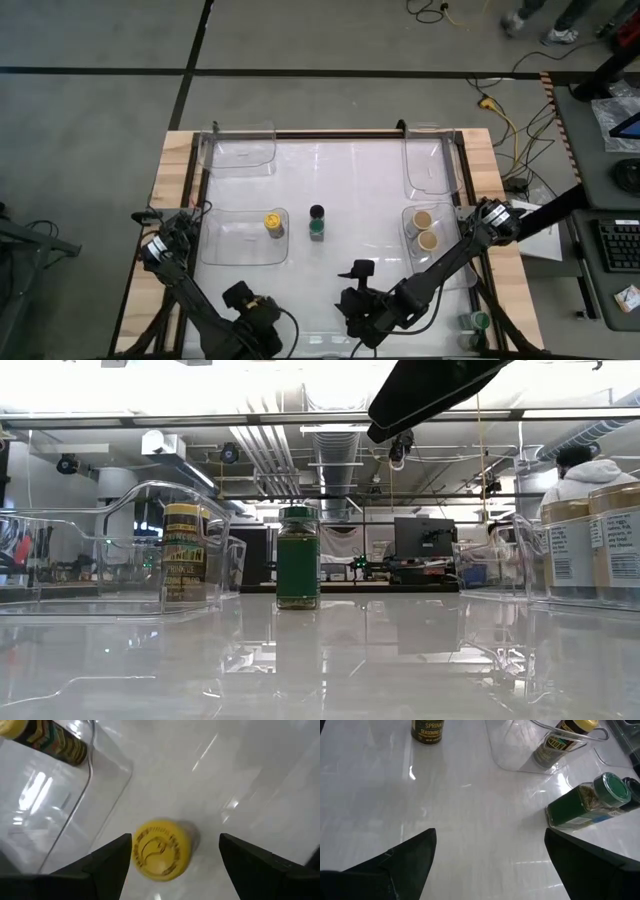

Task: Sort spices by type
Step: Put the yellow spice bottle into the bottom left transparent bin

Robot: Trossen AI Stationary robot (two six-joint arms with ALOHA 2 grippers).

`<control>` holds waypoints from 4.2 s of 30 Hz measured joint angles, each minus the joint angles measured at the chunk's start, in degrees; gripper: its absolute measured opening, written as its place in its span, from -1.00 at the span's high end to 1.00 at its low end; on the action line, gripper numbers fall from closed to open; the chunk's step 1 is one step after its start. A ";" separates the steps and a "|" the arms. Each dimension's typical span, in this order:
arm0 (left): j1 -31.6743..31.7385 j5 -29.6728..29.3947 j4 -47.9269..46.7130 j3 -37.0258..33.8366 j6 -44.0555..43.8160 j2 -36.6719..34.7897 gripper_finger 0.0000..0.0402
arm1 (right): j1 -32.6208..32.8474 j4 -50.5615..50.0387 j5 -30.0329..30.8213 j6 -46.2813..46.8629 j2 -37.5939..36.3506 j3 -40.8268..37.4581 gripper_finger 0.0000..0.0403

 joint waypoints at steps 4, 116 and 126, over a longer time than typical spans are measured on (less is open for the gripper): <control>-0.37 0.27 -0.04 -2.55 1.22 0.00 -0.41 | -0.10 0.04 0.02 0.00 0.00 0.00 -0.81; -3.54 -7.46 52.05 -60.72 32.31 -38.91 -0.40 | -1.36 3.02 -2.12 3.56 0.07 -0.50 -0.81; -3.54 -9.31 55.25 -62.88 31.90 -38.91 -0.18 | -1.36 3.02 -2.12 3.61 0.07 -0.50 -0.81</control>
